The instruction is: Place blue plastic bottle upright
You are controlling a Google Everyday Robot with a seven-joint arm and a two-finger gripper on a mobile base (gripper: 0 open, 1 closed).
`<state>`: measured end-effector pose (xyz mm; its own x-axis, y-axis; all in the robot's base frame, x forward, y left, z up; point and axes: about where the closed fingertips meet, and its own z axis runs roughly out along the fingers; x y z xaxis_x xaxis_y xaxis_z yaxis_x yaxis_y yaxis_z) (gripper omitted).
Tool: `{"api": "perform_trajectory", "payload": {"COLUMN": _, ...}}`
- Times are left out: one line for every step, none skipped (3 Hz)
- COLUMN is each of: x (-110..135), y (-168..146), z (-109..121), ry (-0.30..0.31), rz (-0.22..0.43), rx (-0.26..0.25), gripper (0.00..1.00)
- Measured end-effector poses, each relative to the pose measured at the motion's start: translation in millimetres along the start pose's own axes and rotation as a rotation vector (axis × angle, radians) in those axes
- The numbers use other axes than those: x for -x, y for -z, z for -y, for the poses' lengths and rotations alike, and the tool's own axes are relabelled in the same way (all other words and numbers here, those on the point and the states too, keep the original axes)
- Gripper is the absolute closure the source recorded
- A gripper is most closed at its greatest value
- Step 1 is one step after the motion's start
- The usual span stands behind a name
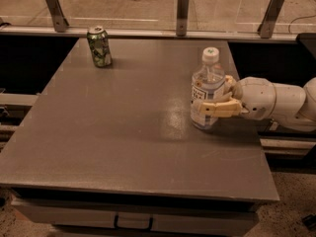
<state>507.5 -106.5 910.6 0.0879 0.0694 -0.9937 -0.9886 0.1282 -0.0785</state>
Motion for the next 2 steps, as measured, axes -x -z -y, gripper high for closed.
{"api": "perform_trajectory", "payload": {"x": -6.4, "y": 2.4, "z": -4.2, "ry": -0.009, "rz": 0.005, "rx": -0.009, "gripper": 0.13}}
{"api": "perform_trajectory", "payload": {"x": -10.7, "y": 3.4, "z": -3.9, "ry": -0.015, "rz": 0.012, "rx": -0.020, "gripper": 0.00}}
